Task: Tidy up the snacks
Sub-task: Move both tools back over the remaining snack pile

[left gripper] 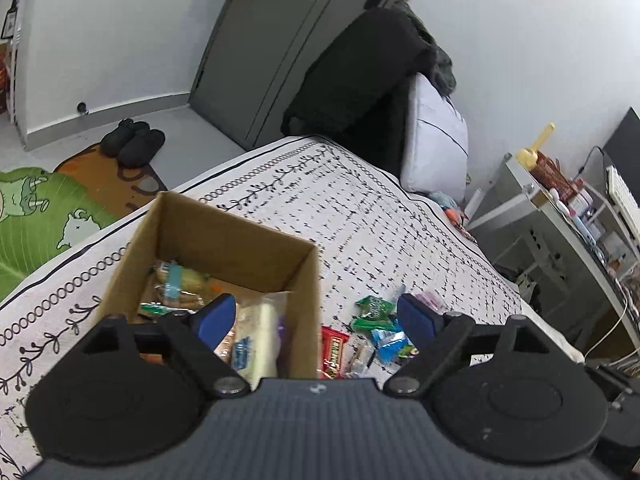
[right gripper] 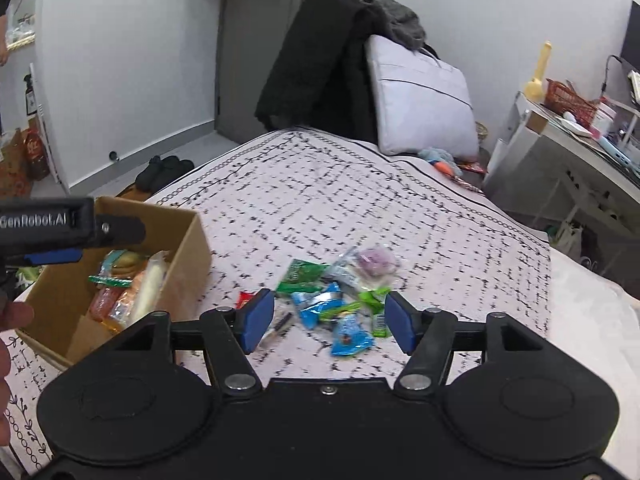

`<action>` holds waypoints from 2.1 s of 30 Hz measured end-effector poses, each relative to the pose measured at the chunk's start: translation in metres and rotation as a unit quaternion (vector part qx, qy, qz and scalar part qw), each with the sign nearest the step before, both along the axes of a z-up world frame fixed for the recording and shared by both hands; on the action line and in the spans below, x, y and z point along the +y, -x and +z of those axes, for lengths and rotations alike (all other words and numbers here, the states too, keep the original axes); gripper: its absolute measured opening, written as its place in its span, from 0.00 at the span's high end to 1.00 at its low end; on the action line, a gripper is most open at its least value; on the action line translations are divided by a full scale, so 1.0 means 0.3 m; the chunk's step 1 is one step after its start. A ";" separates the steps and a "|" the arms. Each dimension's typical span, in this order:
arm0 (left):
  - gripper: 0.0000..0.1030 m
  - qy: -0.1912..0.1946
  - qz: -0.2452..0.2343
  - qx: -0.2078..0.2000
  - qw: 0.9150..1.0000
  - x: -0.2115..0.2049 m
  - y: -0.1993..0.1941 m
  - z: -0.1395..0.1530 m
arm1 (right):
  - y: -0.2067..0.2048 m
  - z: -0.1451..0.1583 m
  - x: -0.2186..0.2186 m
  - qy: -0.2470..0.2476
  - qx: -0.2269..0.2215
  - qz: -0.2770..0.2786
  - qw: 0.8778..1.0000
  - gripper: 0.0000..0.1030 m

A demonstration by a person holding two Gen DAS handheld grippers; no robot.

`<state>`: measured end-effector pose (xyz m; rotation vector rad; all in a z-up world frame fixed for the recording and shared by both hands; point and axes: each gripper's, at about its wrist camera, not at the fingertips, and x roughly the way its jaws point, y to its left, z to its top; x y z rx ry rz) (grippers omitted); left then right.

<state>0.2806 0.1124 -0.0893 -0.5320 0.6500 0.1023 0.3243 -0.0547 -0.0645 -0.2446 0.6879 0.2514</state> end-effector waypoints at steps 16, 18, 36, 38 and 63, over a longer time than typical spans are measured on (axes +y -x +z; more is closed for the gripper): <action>0.10 -0.066 -0.029 0.009 0.997 -0.216 -0.062 -0.002 | -0.072 -0.043 -0.200 -0.047 0.005 -0.023 0.999 0.26; 0.10 -0.069 -0.031 0.012 0.997 -0.232 -0.073 -0.009 | -0.082 -0.062 -0.222 -0.055 0.011 -0.025 0.998 0.26; 0.21 -0.100 -0.070 0.046 0.991 -0.402 -0.185 -0.097 | -0.220 -0.264 -0.363 -0.155 0.125 -0.082 0.977 0.41; 0.25 -0.102 -0.074 0.051 0.991 -0.414 -0.201 -0.115 | -0.238 -0.277 -0.372 -0.161 0.128 -0.081 0.975 0.42; 0.51 -0.100 -0.074 0.154 0.980 -0.423 -0.374 -0.369 | -0.415 -0.461 -0.348 -0.150 0.103 -0.039 0.983 0.44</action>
